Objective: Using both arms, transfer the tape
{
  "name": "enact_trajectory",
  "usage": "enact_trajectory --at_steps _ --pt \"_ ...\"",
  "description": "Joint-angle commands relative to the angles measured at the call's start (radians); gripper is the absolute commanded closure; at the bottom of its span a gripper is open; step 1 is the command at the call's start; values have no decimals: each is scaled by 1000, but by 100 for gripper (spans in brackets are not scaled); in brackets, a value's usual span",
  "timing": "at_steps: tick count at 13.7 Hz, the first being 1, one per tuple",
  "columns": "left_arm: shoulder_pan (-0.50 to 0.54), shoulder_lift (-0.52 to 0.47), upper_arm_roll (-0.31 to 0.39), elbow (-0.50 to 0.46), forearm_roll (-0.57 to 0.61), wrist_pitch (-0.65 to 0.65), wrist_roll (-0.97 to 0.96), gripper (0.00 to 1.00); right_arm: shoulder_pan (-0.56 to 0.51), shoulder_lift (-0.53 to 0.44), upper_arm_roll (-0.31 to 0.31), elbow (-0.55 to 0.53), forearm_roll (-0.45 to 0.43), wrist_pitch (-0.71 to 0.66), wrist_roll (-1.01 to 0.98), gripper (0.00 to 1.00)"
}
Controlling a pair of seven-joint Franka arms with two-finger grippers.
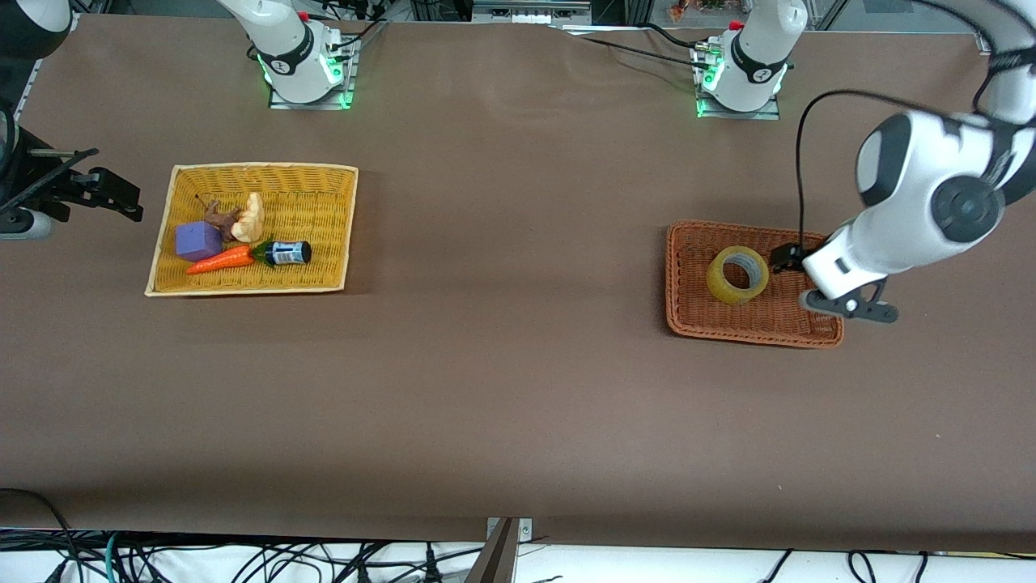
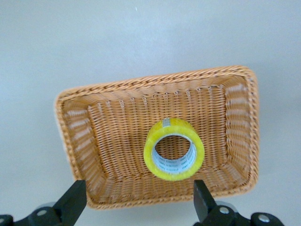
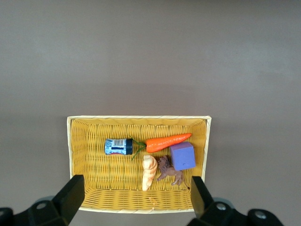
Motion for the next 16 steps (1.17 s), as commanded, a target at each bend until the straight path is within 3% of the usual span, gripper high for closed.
enact_trajectory --at_steps 1,3,6,8,11,13,16 --pt "-12 -120 8 18 19 -78 73 0 -15 11 6 27 20 -12 -6 0" --pt "-14 -166 21 86 13 -169 71 0 -15 11 6 27 20 -12 -8 0" --pt "-52 -49 26 319 28 -276 51 0 -15 11 5 27 20 -12 -11 0" --pt "-84 -13 86 421 16 -318 51 0 -18 11 5 27 20 -12 -12 0" --pt "-86 -59 58 402 13 -351 -150 0 -18 11 5 27 21 -12 -12 0" --pt "-88 -117 58 325 11 -356 -128 0 -18 11 5 27 20 -12 -12 0" --pt "-63 -111 67 325 14 -355 -5 0 -18 11 5 27 20 -12 -12 0"
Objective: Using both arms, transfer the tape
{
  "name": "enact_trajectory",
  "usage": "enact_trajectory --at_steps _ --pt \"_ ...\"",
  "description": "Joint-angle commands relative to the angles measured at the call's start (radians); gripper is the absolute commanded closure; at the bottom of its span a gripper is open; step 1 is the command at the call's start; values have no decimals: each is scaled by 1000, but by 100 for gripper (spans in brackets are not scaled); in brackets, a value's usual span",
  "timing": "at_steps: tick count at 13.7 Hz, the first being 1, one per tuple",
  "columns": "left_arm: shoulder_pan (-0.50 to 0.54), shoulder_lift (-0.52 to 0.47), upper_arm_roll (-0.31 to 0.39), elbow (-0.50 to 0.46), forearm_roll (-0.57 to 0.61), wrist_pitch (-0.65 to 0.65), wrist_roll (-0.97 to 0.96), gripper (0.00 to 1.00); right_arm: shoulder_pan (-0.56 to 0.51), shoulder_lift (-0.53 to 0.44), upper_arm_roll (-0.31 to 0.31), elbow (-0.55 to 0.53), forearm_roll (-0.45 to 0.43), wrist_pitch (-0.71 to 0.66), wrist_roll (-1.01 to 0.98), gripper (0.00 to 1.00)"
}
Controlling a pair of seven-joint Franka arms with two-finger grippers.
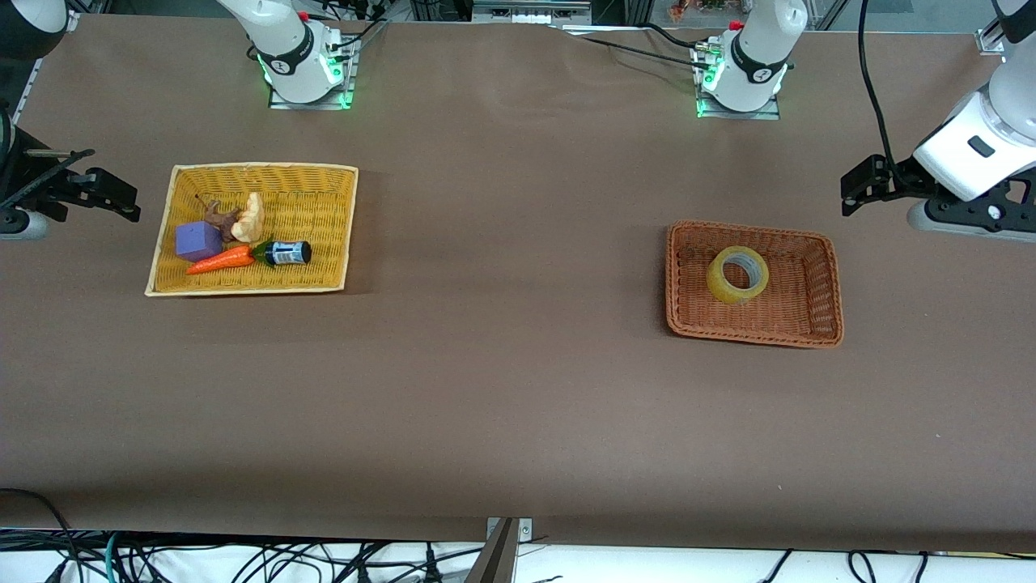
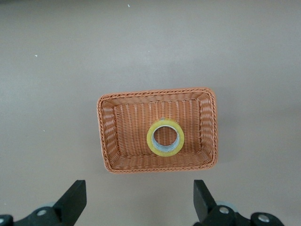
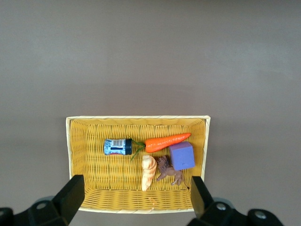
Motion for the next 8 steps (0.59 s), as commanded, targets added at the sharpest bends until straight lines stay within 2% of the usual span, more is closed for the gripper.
enact_trajectory --at_steps 1,8 --pt "31 -24 6 -26 11 -2 66 0 -12 10 5 26 19 -12 -12 0" --pt "33 -21 3 -12 13 -18 68 0 -12 10 5 26 19 -10 -12 0"
